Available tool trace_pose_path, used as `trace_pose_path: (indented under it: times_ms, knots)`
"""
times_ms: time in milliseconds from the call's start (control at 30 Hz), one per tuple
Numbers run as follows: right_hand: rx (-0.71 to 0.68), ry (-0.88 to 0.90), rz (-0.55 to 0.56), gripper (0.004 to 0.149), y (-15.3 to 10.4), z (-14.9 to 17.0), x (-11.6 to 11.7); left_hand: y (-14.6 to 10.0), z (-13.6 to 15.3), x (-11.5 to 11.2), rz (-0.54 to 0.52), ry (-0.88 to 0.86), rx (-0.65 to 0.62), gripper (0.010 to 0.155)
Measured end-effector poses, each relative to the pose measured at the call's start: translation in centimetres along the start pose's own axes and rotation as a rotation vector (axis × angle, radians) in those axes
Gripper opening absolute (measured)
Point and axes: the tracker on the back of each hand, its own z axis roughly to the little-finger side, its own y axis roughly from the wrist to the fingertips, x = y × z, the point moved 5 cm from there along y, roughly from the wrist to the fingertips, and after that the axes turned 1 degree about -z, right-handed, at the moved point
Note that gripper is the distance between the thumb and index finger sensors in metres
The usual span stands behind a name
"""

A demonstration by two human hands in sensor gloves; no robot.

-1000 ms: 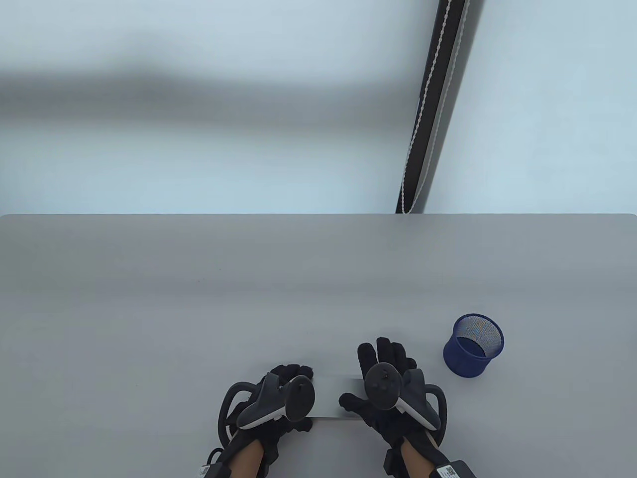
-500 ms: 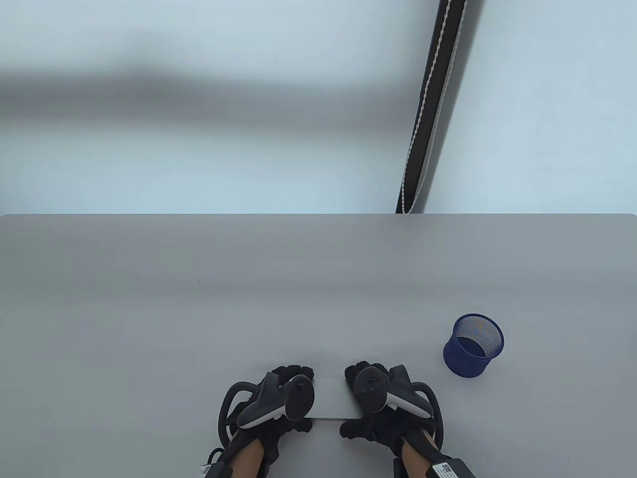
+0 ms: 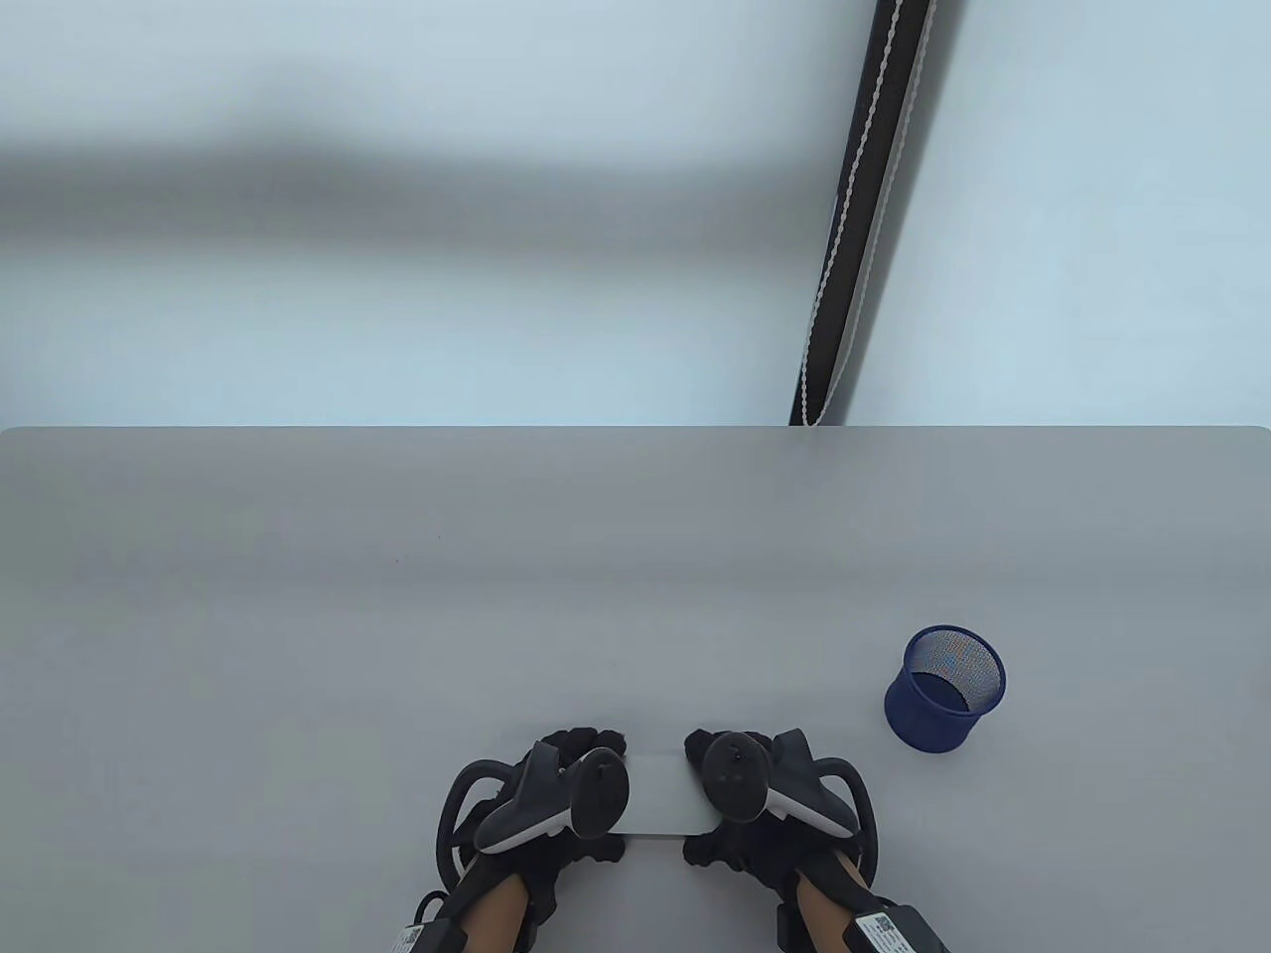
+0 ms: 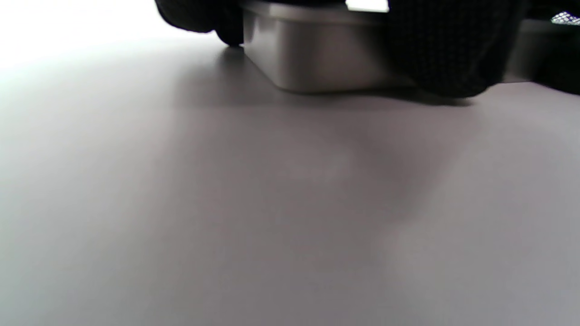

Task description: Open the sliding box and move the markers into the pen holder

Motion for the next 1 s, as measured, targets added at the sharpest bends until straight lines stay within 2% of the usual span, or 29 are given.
trace_pose_path:
  times_ms: [567,1000]
  knots:
    - [0.008,0.004,-0.012,0.068,0.19,0.21,0.01,-0.08,-0.01,0.54,0.009,0.146,0.027,0.076]
    - [0.010,0.003,-0.015,0.069,0.20,0.33,0.03,-0.49,0.46,0.11,0.046,0.144,0.021,0.078]
